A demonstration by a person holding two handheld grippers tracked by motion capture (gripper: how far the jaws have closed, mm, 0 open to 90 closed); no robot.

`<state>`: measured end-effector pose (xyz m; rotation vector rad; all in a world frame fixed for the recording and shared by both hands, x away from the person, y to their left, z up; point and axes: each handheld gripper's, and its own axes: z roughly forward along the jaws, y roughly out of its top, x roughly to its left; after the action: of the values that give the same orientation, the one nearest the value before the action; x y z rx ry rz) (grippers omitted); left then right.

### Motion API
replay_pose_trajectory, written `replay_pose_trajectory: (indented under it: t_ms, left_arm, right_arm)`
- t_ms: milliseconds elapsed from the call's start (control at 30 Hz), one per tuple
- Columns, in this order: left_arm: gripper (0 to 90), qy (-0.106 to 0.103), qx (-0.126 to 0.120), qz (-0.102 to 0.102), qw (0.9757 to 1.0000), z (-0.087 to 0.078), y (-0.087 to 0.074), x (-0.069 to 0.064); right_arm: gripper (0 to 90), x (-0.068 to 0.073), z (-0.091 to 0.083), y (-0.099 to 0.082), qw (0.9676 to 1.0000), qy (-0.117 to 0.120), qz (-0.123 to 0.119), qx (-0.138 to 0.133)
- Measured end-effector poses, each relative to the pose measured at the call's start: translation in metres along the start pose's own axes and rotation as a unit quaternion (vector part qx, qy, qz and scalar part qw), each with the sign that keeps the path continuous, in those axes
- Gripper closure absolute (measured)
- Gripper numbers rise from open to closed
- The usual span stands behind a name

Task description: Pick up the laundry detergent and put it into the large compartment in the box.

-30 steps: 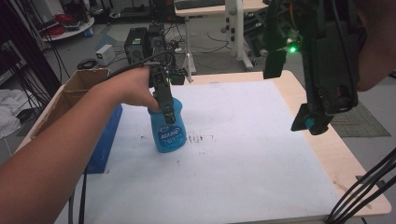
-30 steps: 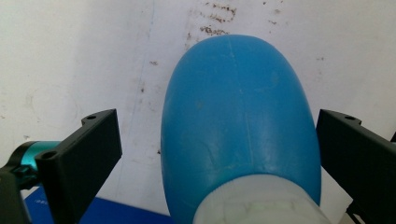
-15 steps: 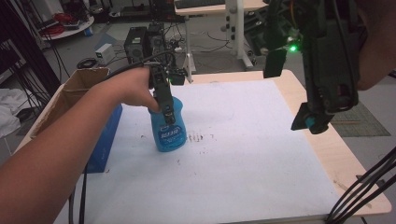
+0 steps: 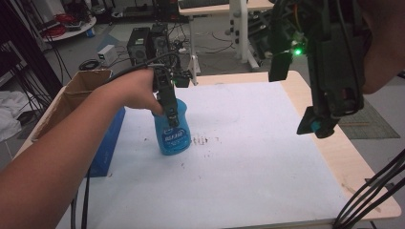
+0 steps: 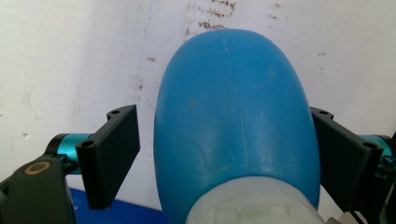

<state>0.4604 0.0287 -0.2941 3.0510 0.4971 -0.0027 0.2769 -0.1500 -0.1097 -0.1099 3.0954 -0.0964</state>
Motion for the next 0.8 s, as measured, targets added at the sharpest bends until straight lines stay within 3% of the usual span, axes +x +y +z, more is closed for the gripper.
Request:
replay_pose_trajectory:
  t_ms: [200, 800]
  left_arm:
    - [23.1, -0.006, 0.003, 0.001, 1.0000, 0.0006, 0.0008, -0.0008]
    - [30.2, -0.009, 0.007, 0.002, 0.9999, 0.0012, 0.0007, -0.0009]
  right_arm:
    - [3.5, 0.0003, -0.0006, -0.0004, 1.0000, -0.001, 0.003, 0.001]
    - [3.5, 0.0000, 0.0009, 0.0001, 1.0000, 0.001, 0.002, 0.002]
